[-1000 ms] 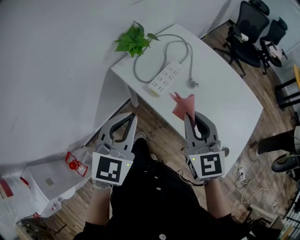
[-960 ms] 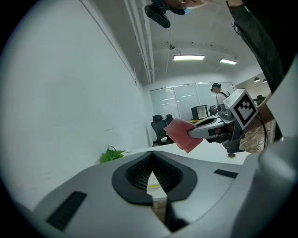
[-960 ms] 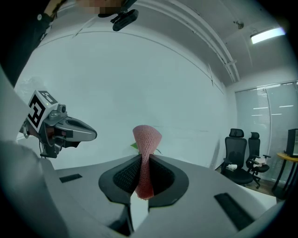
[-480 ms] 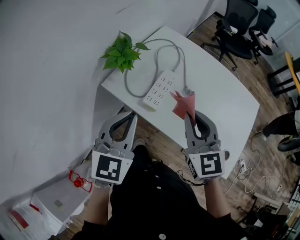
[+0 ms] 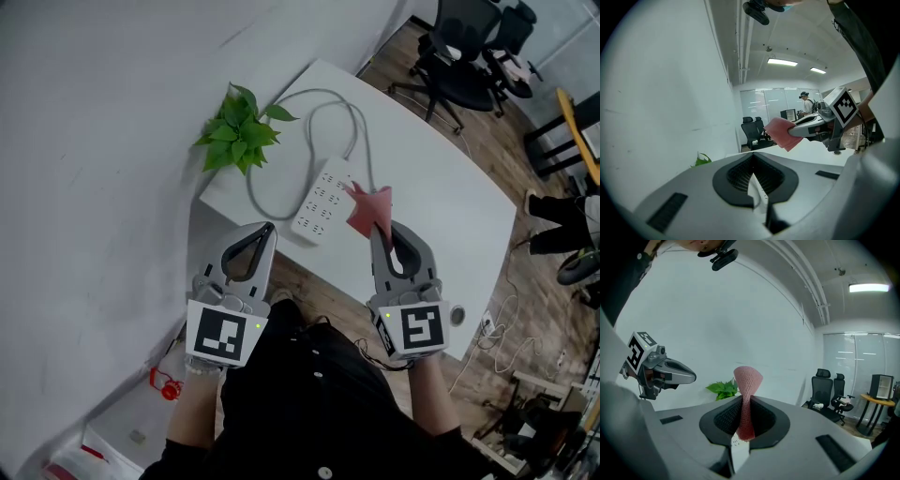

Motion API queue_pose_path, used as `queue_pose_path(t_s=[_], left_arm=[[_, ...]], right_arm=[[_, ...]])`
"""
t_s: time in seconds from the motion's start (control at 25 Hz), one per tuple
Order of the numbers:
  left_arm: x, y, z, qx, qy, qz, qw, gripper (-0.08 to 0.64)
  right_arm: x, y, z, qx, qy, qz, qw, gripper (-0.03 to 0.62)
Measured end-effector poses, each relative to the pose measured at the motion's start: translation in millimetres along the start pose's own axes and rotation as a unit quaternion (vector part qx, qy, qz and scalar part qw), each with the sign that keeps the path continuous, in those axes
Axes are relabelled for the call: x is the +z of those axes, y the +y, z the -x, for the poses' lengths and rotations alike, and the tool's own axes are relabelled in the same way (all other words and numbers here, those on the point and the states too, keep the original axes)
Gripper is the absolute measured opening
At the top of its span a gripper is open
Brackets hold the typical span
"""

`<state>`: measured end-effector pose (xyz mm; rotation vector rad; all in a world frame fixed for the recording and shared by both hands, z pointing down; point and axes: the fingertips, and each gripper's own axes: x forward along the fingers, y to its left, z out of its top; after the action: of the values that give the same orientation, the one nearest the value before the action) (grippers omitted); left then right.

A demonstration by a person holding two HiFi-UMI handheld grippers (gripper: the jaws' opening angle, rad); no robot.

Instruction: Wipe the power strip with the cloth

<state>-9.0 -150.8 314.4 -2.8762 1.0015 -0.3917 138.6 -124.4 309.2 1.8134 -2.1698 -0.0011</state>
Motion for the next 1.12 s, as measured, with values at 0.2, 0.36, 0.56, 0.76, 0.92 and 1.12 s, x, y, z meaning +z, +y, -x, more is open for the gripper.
queue_pose_path(t_s=[0.2, 0.36, 0.56, 0.76, 0.92, 1.12], left_arm=[[2.3, 15.0, -3.2, -0.012, -0.005, -0.002, 0.9999, 0.012], [0.0, 22.1, -6.7, -0.022, -0.007, -0.001, 0.9997, 0.012], [-1.4, 23.3, -11.4, -0.033, -0.009, 0.002, 0.9994, 0.012], [-1.5, 22.0, -19.5, -0.036, -0.009, 0.007, 0.9993, 0.012], [-1.4, 22.3, -28.6, -0.029, -0.007, 0.012, 0.9995, 0.012], [-2.3, 23.1, -35.2, -0.012, 0.002, 0.019, 0.9998, 0.012]], right_arm=[[6.8, 4.6, -10.3, -0.012, 0.003, -0.002, 1.000, 0.057], [5.8, 6.9, -13.1, -0.024, 0.007, -0.006, 1.000, 0.057], [3.6, 4.2, -12.8, -0.035, 0.017, -0.009, 0.999, 0.057], [1.2, -5.6, -14.4, -0.040, 0.022, -0.006, 0.999, 0.057], [-2.9, -17.4, -20.9, -0.036, 0.027, -0.004, 0.999, 0.057], [-10.0, -32.5, -32.2, -0.025, 0.036, -0.002, 0.999, 0.057]])
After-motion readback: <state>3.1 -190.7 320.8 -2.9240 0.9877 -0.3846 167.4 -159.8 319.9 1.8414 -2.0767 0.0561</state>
